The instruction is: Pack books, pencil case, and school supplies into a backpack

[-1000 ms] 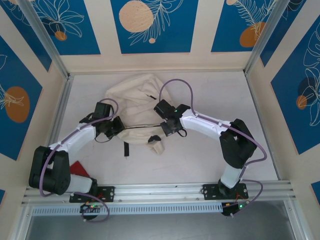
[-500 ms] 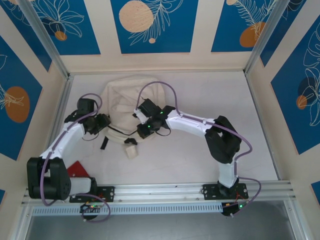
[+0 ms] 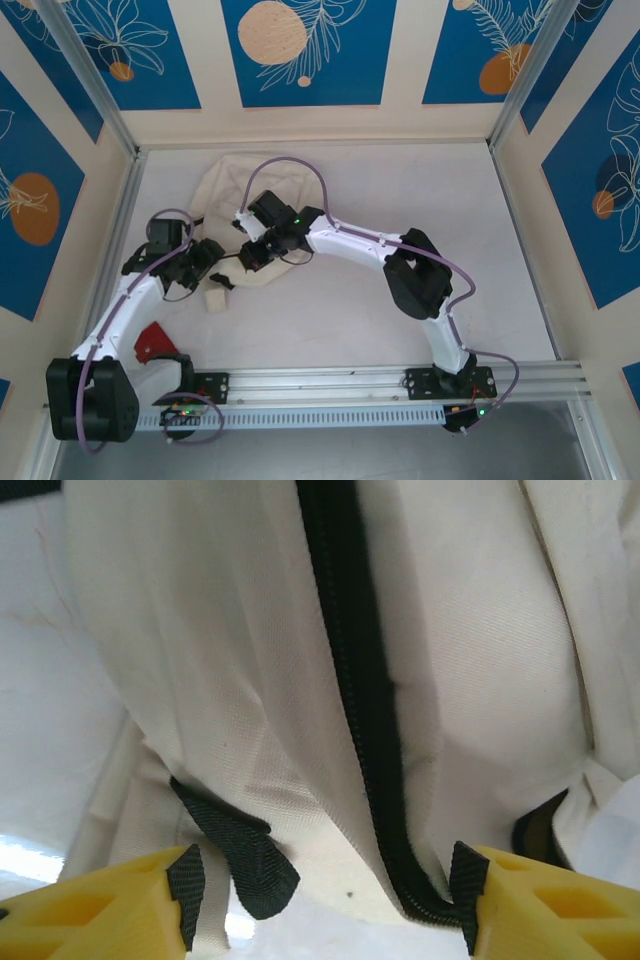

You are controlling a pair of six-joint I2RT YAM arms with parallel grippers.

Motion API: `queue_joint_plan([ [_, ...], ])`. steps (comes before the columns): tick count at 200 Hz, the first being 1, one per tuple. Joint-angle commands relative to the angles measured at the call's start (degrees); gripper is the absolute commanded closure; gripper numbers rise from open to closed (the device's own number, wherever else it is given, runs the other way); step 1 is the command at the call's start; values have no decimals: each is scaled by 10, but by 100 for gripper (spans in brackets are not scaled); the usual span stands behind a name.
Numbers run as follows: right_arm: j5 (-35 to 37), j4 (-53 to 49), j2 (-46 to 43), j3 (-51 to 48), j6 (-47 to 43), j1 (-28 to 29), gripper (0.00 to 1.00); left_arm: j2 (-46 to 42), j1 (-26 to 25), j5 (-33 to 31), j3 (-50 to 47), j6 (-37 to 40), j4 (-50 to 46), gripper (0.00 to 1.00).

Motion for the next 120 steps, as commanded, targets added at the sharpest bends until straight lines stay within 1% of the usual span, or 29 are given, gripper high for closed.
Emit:
queue_joint_plan([
  [1,-24,-24,-17,11,-14,11,100,2,5,52,-9,-42,66,31],
  [27,-18,-46,-26,2,-22,19,100,20,5,50,-9,-40,79,32],
  [43,-12,-58,-32,-4,-27,23,100,38,4,53,-14,-39,90,38],
  [55,-5,-69,-34,-5,-28,25,100,48,4,53,-17,-37,97,47],
  [78,34,-113,-35,4,-29,29,100,59,4,35,-21,-28,92,66],
  [104,113,-202,-30,22,-29,28,100,61,4,7,-24,-10,77,85],
  [120,163,-262,-22,32,-31,26,100,63,4,-5,-29,0,71,94],
])
